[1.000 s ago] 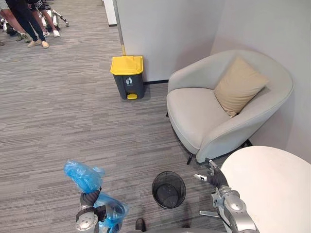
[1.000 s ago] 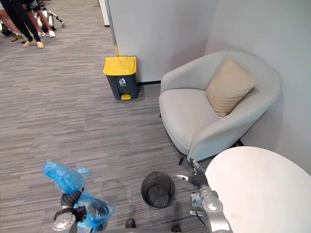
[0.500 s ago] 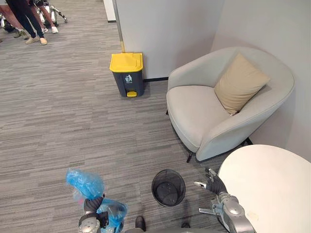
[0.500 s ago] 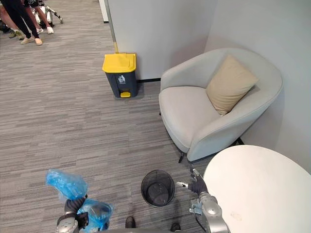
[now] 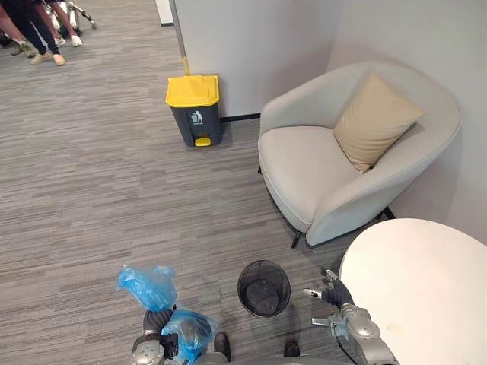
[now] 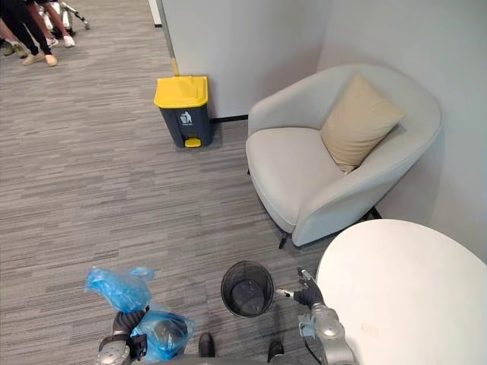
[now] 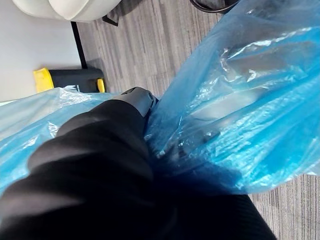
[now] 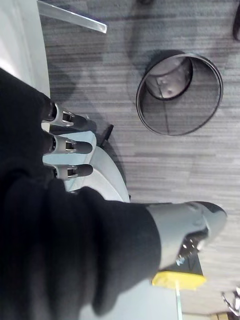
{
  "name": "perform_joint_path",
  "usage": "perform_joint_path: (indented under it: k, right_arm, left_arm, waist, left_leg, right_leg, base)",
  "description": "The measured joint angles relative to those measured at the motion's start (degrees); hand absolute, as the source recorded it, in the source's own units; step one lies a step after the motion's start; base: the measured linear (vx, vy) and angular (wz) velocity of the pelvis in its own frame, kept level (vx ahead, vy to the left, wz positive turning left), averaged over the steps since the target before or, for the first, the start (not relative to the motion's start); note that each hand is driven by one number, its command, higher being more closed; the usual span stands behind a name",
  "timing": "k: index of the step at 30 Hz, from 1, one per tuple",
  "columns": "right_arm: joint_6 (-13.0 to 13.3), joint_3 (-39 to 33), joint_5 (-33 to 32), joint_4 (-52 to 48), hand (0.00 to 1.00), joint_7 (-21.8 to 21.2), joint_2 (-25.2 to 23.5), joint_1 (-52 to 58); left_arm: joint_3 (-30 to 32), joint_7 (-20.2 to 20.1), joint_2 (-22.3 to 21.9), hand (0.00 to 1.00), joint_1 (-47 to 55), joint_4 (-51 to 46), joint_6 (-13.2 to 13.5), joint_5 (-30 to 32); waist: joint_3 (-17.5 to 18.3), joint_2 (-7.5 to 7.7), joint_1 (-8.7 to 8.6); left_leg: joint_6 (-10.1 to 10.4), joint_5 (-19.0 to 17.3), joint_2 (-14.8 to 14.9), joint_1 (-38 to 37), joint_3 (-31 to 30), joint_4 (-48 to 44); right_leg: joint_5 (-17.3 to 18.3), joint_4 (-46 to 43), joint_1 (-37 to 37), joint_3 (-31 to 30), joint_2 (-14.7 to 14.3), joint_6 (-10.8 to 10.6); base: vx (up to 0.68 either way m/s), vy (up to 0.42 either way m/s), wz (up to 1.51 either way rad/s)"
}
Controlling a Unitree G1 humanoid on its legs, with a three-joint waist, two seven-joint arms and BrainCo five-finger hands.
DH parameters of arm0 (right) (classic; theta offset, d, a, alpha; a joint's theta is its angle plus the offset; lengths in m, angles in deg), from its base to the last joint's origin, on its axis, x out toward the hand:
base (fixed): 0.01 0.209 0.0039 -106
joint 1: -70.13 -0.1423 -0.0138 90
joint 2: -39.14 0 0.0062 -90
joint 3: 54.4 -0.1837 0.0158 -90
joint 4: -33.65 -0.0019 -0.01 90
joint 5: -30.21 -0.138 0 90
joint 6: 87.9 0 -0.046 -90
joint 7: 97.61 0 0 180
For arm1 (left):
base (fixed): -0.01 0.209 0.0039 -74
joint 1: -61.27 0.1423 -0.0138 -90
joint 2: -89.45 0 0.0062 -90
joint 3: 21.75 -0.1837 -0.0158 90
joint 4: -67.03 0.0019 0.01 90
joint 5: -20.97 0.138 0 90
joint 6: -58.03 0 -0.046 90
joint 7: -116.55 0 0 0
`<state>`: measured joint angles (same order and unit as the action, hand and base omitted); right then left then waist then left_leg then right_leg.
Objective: Gather rubbish on tea table into small bin, then transfer packed bag to large trash can.
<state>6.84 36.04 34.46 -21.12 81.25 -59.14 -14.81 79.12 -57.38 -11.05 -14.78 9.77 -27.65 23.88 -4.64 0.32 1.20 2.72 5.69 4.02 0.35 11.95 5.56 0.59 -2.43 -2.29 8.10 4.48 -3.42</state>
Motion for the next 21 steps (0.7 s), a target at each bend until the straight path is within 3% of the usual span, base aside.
perform_joint_path:
  k: [4, 6, 7, 9, 11, 12, 13, 14, 15, 17, 19, 21]
  right_arm:
    - [-0.2, 0.0, 1.1, 0.0, 0.0, 1.2, 0.0, -1.7]
    - [-0.3, 0.1, 1.1, -0.1, 0.0, 1.8, -0.1, -1.3]
    - [-0.3, 0.1, 1.1, -0.3, 0.0, 2.1, -0.1, -1.1]
    - [-0.3, 0.3, 1.1, -0.5, 0.0, 2.3, -0.2, 0.2]
    - [-0.1, 1.4, 1.0, -1.0, 0.0, 2.4, -0.3, 0.4]
    - [-0.1, 1.7, 0.8, -2.6, 0.0, 2.5, -0.1, -0.3]
    - [-0.1, 1.8, 0.8, -3.2, 0.0, 2.6, 0.2, -0.6]
    - [-0.1, 1.7, 0.7, -3.7, 0.0, 2.8, 0.6, -1.0]
    - [-0.2, 1.5, 0.6, -4.8, 0.0, 3.6, 1.2, -1.3]
    - [-0.2, 1.5, 0.5, -7.1, 0.0, 4.4, 1.1, -0.2]
    - [-0.2, 1.3, 0.4, -9.0, 0.0, 5.0, 1.2, 0.7]
    - [-0.5, -0.3, 0.3, -10.8, 0.0, 6.2, 0.6, 0.6]
  left_arm:
    - [0.0, 0.0, 0.6, 1.0, -2.0, -0.8, 0.1, -0.1]
    - [-0.1, 0.1, 0.6, 1.0, -3.0, -4.3, 0.1, -0.3]
    - [0.0, 0.1, 0.6, 1.0, -3.2, -5.2, 0.2, -0.6]
    - [0.0, 0.2, 0.8, 1.0, -3.8, -6.3, 0.5, -1.3]
    - [0.1, 0.4, 0.8, 1.0, -2.3, -8.3, 0.6, -2.2]
    - [1.1, 0.6, 0.4, 1.0, -1.6, -10.0, 0.6, -2.5]
    - [1.1, 0.6, -0.5, 1.0, -1.2, -10.6, 0.6, -2.6]
    - [1.0, 0.6, -1.3, 1.0, -1.1, -10.6, 0.6, -2.7]
    - [0.7, 0.6, -2.8, 1.0, -0.8, -11.1, 0.5, -3.3]
    - [-0.1, 0.9, -3.3, 1.0, -0.3, -12.5, 0.5, -4.3]
    - [-0.8, 1.8, -3.2, 1.0, -0.5, -14.5, 0.5, -4.6]
    - [-1.5, 1.7, -3.4, 1.0, -2.5, -16.2, 0.5, -4.7]
  waist:
    - [-2.1, 0.77, 0.38]
    - [-3.0, 1.13, 0.15]
    - [-3.4, 1.02, 0.11]
    - [-3.9, 0.92, -0.11]
    - [-3.0, 2.38, 1.42]
    - [-2.2, 3.56, 2.87]
    - [-2.1, 3.12, 3.47]
    - [-2.3, 2.1, 4.28]
    - [-2.8, 0.17, 4.6]
    - [-2.7, -0.76, 4.44]
    - [-2.7, -1.12, 4.35]
    - [-3.6, 0.35, 3.9]
  left_leg:
    - [-0.6, 0.0, -0.3, 2.6, 0.5, -2.0]
    - [-1.6, -1.1, 0.0, 5.8, -1.8, -6.3]
    - [-1.9, -1.3, 0.1, 6.4, -2.4, -6.7]
    - [-2.4, -1.6, -1.0, 7.1, -5.9, -8.1]
    - [-1.9, -1.3, -1.6, 9.5, -7.8, -10.3]
    - [-0.5, -0.3, -1.9, 12.3, -9.0, -11.6]
    - [0.4, 0.9, -1.6, 13.7, -9.7, -11.2]
    - [0.8, 1.5, -1.0, 14.7, -10.2, -11.2]
    - [0.9, 2.7, 0.6, 15.9, -11.5, -10.9]
    - [1.6, 4.3, 1.9, 16.5, -13.7, -9.3]
    - [2.3, 1.4, 3.2, 17.3, -12.2, -7.3]
    - [-0.6, -1.7, 3.9, 21.3, -5.1, -17.9]
  right_leg:
    - [2.3, -8.0, -5.4, -1.4, 1.0, 0.0]
    - [3.1, -11.5, -7.0, -1.8, 1.8, -1.1]
    - [5.0, -14.2, -7.3, -2.4, 1.8, -1.5]
    - [11.9, -28.5, -7.9, -4.3, 2.8, -2.0]
    - [15.7, -33.7, -6.7, -6.0, 2.8, -3.9]
    - [18.3, -29.7, -6.4, -6.7, 2.1, -2.3]
    - [19.1, -25.2, -5.6, -6.4, 1.2, -0.8]
    - [19.0, -22.9, -5.1, -6.2, -0.1, 1.2]
    - [17.7, -21.5, -5.2, -4.6, -1.8, 2.0]
    - [17.6, -22.4, -5.9, -1.5, -2.9, 2.4]
    - [16.3, -21.0, -5.9, 1.8, -3.7, 4.4]
    - [13.8, -18.3, -5.9, 5.9, -1.5, 6.2]
  base:
    - [-0.03, 0.011, -0.07]
    - [-0.05, 0.02, 0.48]
    - [-0.06, -0.003, 0.76]
    - [-0.03, -0.067, 1.01]
    - [-0.09, -0.22, 0.79]
    - [-0.16, -0.257, 0.49]
    - [-0.14, -0.205, 0.35]
    - [-0.14, -0.115, 0.27]
    - [-0.18, -0.101, 0.31]
    - [-0.25, -0.17, 0.65]
    - [-0.23, -0.145, 0.77]
    - [-0.14, -0.054, 0.89]
